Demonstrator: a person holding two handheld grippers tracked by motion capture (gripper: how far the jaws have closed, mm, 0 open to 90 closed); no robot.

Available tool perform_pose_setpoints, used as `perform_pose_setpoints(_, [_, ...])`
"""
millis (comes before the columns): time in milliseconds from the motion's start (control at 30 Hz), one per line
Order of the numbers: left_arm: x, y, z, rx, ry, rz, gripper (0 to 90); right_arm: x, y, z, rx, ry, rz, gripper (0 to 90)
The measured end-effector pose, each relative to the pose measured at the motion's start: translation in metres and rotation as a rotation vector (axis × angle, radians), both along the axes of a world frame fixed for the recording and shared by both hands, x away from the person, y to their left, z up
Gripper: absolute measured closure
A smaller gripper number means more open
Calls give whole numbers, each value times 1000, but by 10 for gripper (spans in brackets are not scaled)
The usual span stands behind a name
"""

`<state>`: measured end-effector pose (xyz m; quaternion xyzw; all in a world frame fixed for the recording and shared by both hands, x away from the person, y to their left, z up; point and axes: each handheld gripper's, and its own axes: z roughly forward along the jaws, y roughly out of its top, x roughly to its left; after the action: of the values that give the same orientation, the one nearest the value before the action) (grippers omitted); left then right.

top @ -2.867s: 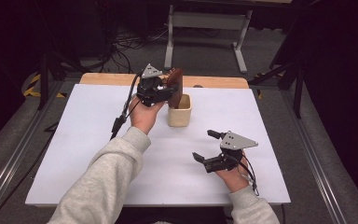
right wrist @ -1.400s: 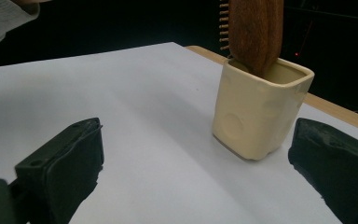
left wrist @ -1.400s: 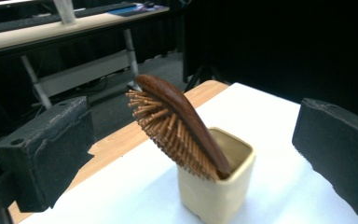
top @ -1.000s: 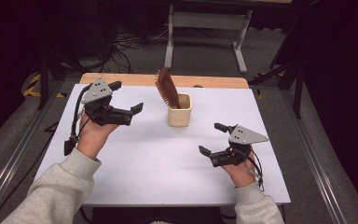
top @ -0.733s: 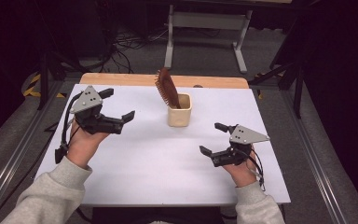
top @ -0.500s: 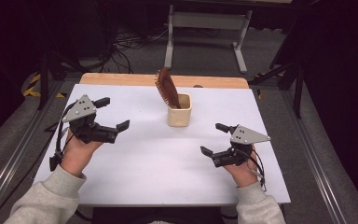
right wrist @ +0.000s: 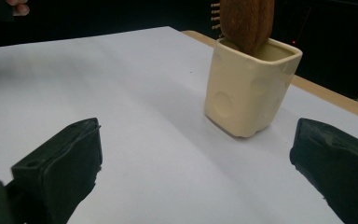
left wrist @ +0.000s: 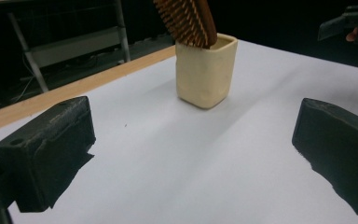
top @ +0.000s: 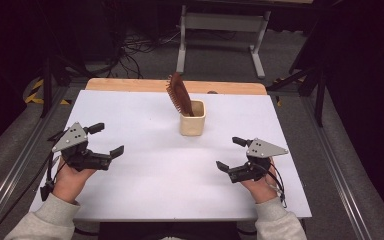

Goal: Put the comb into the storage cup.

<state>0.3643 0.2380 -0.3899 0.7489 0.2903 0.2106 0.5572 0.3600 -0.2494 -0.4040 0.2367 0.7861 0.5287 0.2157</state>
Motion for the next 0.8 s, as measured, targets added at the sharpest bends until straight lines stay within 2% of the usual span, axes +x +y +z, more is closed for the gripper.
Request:
perform_pose_setpoints(133, [-3, 11, -18, 0, 10, 20, 2, -1, -1, -7, -21, 11, -18, 24])
perform_pose_setpoints(167, [-3, 11, -18, 0, 10, 20, 3, -1, -1, -7, -21, 11, -18, 24])
perform_pose_setpoints(267, [-3, 17, -31, -3, 43, 35, 3, -1, -4, -12, -17, 20, -24, 23])
perform_pose_setpoints(367, [-5, 20, -41, -9, 54, 43, 3, -3, -6, -15, -14, 15, -27, 23])
perform_pose_setpoints(467, [-7, 21, -54, 17, 78, 29, 3, -2, -8, -18, -18, 21, -38, 23])
perform_pose_setpoints(600, [-9, 22, -63, 44, 106, 17, 3, -2, -10, -21, -18, 23, -48, 23])
perform_pose_setpoints(667, [-10, 21, -67, 44, 105, 19, 4, -2, -12, -22, -8, 17, -52, 21])
perform_pose_setpoints(767, [-12, 20, -75, 30, 100, 45, 4, -1, -13, -24, -8, 20, -53, 17])
perform_pose_setpoints(800, [-12, 19, -77, 37, 98, 56, 4, -1, -13, -25, -10, 23, -53, 17])
